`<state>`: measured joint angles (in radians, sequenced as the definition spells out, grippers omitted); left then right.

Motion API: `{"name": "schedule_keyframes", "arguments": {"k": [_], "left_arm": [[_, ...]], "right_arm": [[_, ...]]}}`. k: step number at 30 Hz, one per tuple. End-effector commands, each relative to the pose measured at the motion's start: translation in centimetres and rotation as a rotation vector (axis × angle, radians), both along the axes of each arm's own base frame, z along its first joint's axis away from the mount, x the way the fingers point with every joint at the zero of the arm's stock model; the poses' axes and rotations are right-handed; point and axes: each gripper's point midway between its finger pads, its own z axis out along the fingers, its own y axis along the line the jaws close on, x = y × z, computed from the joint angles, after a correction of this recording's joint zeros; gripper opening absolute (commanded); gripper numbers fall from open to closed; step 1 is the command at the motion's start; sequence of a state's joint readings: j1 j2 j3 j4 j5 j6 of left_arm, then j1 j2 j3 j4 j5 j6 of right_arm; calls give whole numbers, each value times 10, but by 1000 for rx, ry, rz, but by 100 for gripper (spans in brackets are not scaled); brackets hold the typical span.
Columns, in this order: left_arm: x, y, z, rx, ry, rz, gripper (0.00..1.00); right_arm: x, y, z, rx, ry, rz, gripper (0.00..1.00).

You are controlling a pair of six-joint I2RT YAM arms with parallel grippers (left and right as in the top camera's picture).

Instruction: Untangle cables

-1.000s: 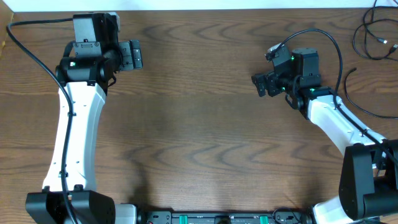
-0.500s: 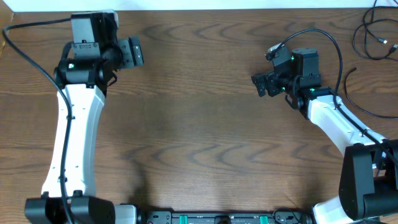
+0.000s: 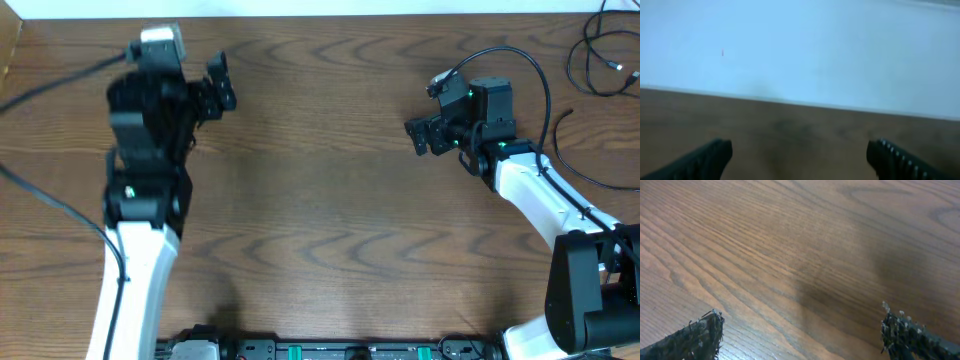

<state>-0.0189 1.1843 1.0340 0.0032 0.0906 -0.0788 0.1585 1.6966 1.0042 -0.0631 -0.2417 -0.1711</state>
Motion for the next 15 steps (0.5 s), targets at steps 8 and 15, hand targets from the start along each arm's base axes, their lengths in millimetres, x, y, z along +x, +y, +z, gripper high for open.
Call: {"name": "schedule_keyframes", "arguments": {"k": [8,15], "left_arm": [[-61,0,-37,-12,-320,-3,92],[-100,10,-54,-12,-429,49,92]], "right_arm": [[-1,2,6,9,-9,-6,99],[-1,2,6,9,-9,-6,99]]}}
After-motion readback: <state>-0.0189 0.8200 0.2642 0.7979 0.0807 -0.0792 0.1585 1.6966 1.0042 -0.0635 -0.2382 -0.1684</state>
